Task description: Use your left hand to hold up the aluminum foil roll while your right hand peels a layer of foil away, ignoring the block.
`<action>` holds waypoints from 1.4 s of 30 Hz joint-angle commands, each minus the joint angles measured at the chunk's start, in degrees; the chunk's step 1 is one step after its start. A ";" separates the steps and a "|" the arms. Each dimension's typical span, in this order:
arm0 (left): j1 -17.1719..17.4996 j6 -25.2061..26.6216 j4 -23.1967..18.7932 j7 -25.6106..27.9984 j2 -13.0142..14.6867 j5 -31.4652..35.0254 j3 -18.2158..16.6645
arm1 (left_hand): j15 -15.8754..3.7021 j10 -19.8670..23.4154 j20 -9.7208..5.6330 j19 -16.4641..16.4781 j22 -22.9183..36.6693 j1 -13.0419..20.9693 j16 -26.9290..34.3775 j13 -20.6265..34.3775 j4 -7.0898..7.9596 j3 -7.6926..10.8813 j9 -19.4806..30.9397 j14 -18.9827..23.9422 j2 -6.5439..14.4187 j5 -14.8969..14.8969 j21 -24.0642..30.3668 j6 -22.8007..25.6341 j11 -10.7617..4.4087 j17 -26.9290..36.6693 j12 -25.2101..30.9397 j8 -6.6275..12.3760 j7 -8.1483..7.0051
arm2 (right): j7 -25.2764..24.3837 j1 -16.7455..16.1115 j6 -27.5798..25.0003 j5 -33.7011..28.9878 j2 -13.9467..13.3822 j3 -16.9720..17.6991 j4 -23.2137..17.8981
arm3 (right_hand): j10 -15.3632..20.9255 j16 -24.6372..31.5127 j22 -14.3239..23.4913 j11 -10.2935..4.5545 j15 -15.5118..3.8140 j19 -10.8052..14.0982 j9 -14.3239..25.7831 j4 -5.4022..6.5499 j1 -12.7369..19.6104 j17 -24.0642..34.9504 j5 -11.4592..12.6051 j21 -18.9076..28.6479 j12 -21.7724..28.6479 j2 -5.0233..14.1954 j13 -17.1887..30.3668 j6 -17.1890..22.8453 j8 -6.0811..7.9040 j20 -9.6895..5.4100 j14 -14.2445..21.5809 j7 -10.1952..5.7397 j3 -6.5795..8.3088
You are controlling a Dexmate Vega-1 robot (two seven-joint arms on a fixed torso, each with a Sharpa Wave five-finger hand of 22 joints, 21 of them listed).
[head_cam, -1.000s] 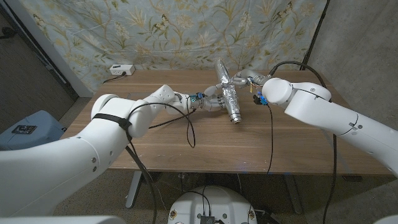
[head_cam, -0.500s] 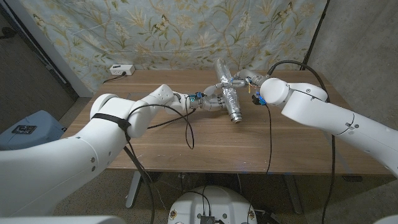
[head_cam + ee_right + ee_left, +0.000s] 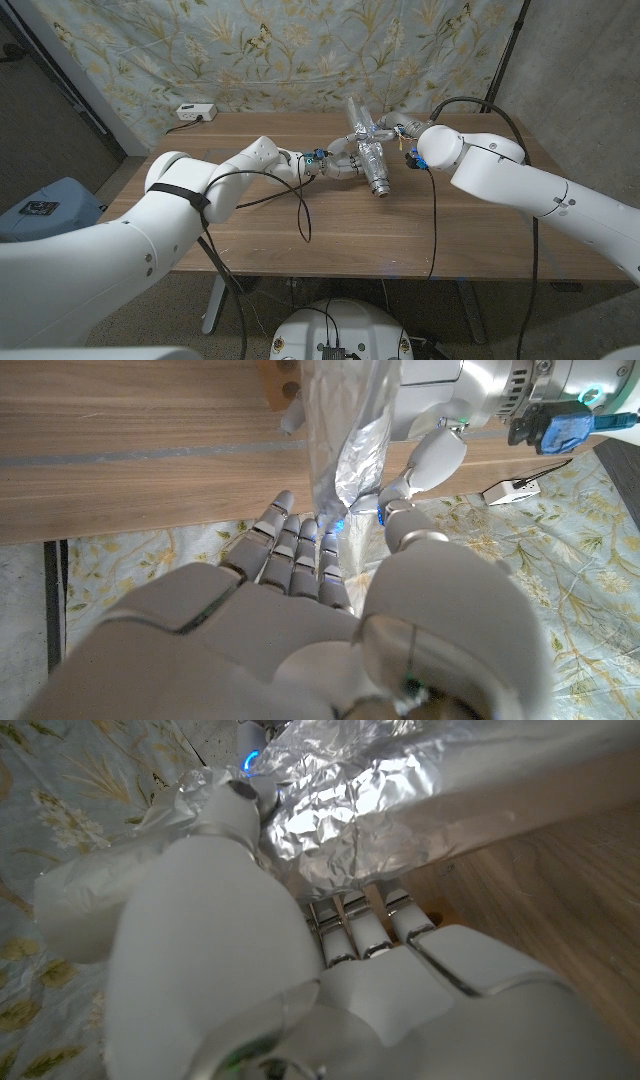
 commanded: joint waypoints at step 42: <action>1.21 -2.88 0.62 -4.29 0.01 -0.28 -0.03 | -1.15 10.38 0.76 -2.29 -0.87 -4.42 -2.89 -0.37 2.37 4.12 1.43 1.69 3.68 1.90 0.96 7.75 -1.45 -1.02 -2.65 5.49 0.71 | 2.98 3.44 -2.79 7.09 -2.15 1.62 -0.36 | -2.06 0.28 0.36 2.95 3.39 -0.09 0.00 0.66 1.21 1.90 -0.17 0.19 1.72 -0.99 3.14 -2.51 -0.28 3.43 -0.35 3.42 -3.78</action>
